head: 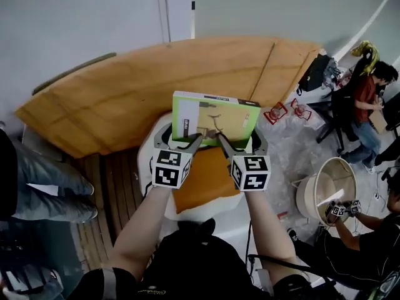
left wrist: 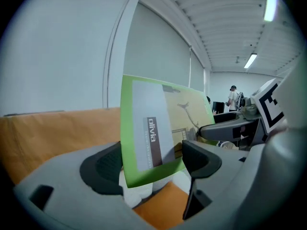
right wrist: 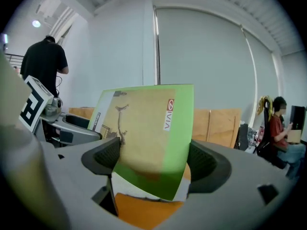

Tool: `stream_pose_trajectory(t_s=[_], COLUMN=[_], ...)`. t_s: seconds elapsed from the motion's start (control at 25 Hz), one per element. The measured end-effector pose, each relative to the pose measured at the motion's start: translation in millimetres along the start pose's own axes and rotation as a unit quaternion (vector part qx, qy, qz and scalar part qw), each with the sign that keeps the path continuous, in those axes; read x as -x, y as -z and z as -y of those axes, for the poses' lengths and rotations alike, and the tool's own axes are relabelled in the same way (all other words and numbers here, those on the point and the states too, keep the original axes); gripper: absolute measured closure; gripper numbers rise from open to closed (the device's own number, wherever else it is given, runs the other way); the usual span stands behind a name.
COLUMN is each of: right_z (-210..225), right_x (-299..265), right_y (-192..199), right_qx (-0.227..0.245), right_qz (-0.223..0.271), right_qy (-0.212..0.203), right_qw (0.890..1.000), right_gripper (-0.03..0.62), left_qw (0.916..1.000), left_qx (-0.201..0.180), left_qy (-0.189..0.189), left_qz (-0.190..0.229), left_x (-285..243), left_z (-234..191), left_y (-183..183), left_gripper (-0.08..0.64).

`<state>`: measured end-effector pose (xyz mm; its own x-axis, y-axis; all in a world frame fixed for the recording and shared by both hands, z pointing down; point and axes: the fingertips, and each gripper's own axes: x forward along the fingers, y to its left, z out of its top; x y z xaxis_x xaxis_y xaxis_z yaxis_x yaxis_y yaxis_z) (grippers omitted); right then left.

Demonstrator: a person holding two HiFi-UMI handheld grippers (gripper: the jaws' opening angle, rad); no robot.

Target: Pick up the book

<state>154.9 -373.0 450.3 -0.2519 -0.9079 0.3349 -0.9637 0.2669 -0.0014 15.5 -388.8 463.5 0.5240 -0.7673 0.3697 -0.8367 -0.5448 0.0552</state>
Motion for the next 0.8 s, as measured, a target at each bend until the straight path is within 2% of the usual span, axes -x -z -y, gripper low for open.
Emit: stream_pose_trajectory(t_s=[0.16, 0.36, 0.8], right_z=[-13, -16, -36], right_x=[35, 74, 130], right_y=[-62, -123, -205], right_qx=[0.022, 0.040, 0.082], right_qz=[0.067, 0.135, 0.231], right_qy=[0.009, 0.011, 0.021], right_qw=[0.997, 0.990, 0.969], right_gripper=[0.179, 0.179, 0.179], left_qw=[0.9977, 0.9886, 0.9694], left_qx=[-0.027, -0.065, -0.091], left_qy=[-0.013, -0.025, -0.029], left_qz=[0.061, 0.133, 0.226], left_x=[42, 81, 141], left_z=[4, 18, 28], left_y=[-58, -120, -194], left_gripper=[0.176, 0.176, 0.176])
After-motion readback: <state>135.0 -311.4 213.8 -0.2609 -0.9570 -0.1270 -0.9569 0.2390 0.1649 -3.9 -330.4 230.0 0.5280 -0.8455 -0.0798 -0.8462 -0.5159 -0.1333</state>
